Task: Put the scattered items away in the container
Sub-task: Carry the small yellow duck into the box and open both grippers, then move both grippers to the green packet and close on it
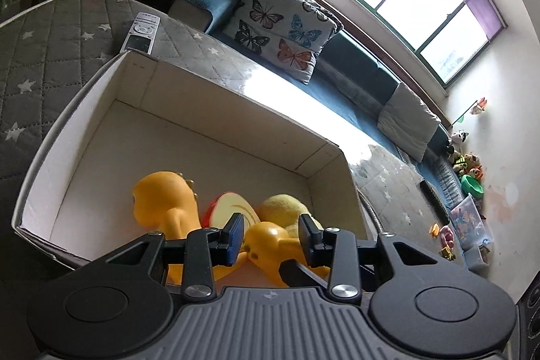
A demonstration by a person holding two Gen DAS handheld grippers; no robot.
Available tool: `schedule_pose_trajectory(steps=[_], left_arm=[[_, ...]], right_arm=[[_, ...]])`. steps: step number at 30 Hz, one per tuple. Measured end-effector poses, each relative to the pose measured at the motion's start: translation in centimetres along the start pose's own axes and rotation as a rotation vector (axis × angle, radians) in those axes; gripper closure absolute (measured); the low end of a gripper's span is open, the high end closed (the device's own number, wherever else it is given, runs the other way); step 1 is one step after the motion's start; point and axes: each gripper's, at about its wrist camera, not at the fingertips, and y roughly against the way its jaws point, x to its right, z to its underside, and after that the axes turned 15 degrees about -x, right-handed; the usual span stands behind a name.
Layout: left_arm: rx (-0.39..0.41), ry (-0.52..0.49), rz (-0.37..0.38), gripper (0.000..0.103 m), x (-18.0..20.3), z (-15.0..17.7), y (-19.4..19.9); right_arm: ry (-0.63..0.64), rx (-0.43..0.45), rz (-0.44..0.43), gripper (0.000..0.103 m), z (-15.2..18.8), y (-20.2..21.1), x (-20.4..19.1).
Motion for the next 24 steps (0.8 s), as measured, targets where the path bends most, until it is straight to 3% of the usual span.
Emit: schedule_pose_trajectory(steps=[15, 17, 19, 24], left_arm=[[0.025, -0.025, 0.01, 0.065, 1.5, 1.9, 2.0], [0.026, -0.034, 0.015, 0.065, 2.0, 2.5, 2.3], [0.025, -0.043, 0.021, 0.065, 2.5, 3.0, 2.5], [0.008, -0.075, 0.037, 0.066, 4.0, 4.7, 2.3]], right_arm=[[-0.018, 0.033, 0.022, 0.068, 1.4, 2.3, -0.1], [-0.023, 0.042, 0.025, 0.067, 1.9, 3.0, 0.0], [-0.027, 0.051, 0.029, 0.059, 2.6, 3.8, 0.1], [-0.044, 0.058, 0.04, 0.057, 5.0, 5.4, 0.9]])
